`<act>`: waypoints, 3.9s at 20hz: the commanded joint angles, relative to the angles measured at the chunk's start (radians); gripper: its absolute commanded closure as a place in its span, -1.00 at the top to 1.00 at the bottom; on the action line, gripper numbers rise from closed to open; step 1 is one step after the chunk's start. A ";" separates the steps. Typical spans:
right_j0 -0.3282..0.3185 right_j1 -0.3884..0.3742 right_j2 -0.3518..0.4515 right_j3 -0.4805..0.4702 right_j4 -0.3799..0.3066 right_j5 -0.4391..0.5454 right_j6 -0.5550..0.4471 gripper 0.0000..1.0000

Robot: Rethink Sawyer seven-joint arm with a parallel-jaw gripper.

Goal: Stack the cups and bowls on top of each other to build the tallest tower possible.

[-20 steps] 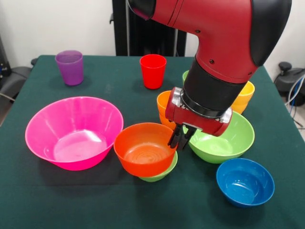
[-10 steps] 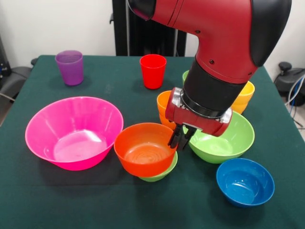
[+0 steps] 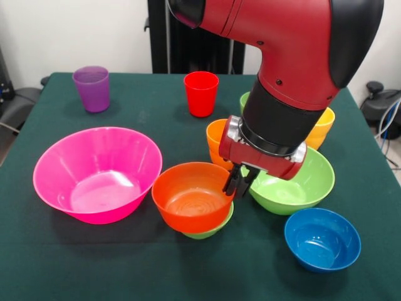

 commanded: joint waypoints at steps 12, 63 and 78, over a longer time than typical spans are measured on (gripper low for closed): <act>0.009 0.028 0.108 0.073 0.053 0.096 0.130 -1.00; 0.040 0.031 0.074 0.073 -0.017 0.147 0.042 -1.00; 0.042 0.061 0.038 0.000 -0.050 0.195 0.006 1.00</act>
